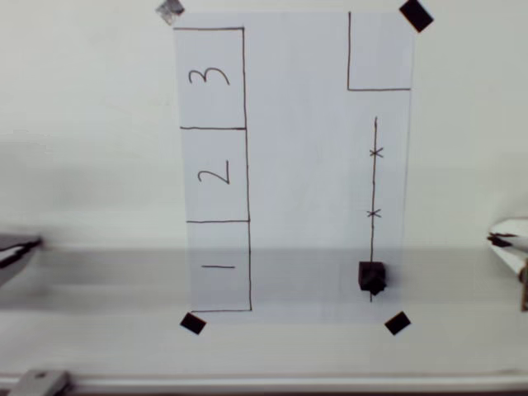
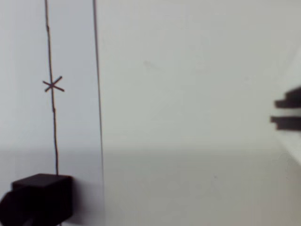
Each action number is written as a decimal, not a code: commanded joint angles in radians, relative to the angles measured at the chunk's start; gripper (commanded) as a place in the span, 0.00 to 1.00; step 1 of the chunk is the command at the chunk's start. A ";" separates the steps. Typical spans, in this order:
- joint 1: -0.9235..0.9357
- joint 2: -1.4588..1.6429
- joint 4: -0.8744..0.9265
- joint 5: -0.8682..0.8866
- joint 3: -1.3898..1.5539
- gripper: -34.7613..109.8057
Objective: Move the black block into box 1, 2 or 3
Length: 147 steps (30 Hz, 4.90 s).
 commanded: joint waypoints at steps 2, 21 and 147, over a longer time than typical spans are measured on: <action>0.003 0.000 0.015 -0.003 0.011 0.24; -0.029 0.000 0.021 -0.049 0.011 0.26; -0.261 -1.724 -0.362 0.021 -1.235 0.45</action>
